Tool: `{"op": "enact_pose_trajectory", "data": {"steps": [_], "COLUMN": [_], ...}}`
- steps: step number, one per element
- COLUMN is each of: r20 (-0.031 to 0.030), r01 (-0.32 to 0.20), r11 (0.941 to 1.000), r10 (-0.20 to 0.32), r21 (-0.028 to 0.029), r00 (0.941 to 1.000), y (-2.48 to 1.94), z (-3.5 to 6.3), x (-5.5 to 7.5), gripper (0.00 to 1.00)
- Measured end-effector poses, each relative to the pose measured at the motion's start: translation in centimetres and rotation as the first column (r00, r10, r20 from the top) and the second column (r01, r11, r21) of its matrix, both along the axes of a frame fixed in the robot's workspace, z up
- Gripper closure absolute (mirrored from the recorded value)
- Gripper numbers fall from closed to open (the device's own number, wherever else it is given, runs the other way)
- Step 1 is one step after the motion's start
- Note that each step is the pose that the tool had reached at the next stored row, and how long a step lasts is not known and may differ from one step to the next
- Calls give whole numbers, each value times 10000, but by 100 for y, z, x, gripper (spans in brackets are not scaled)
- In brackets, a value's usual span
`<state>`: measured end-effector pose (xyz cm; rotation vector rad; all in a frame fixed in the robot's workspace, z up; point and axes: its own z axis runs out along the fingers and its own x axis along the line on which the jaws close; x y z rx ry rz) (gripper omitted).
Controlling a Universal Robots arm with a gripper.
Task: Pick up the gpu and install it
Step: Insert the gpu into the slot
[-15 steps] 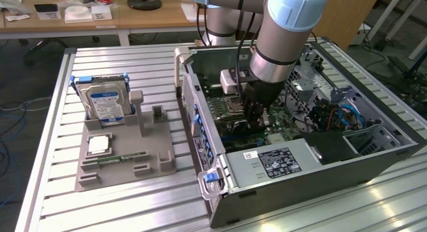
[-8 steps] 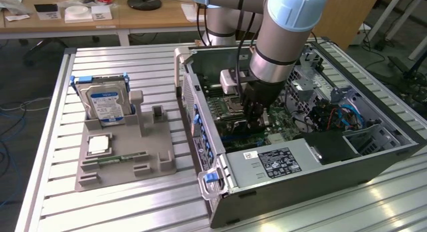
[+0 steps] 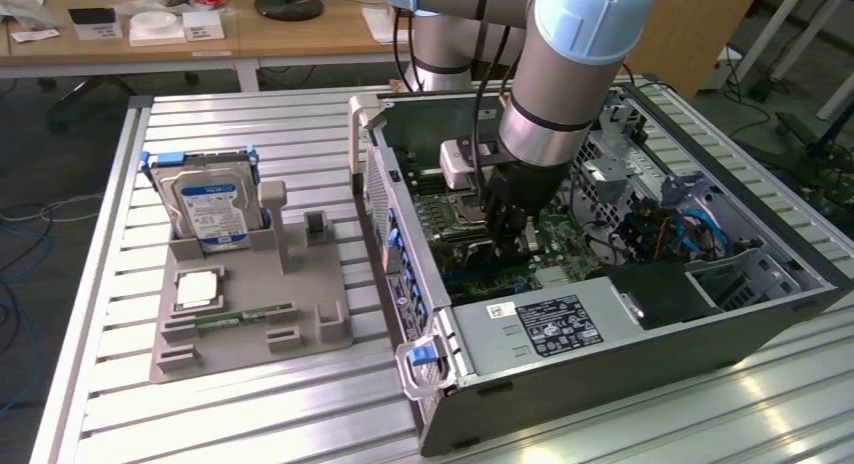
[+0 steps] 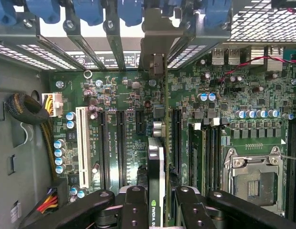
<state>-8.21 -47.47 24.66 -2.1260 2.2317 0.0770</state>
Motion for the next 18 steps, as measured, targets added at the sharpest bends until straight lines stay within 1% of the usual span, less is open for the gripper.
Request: {"op": "enact_pose_trajectory", "data": {"steps": [11, 13, 14, 18], "r20": [3, 52, 62, 70], "r01": [-1, -4, -9, -9], "r11": [10000, 10000, 10000, 10000], "r10": [1, 4, 9, 9], "r21": [3, 2, 1, 3], "r00": [10000, 10000, 10000, 10000], "y": [0, 0, 0, 0], "z": [21, 16, 16, 14], "x": [-1, -3, -2, -8], "gripper": [73, 73, 73, 73]}}
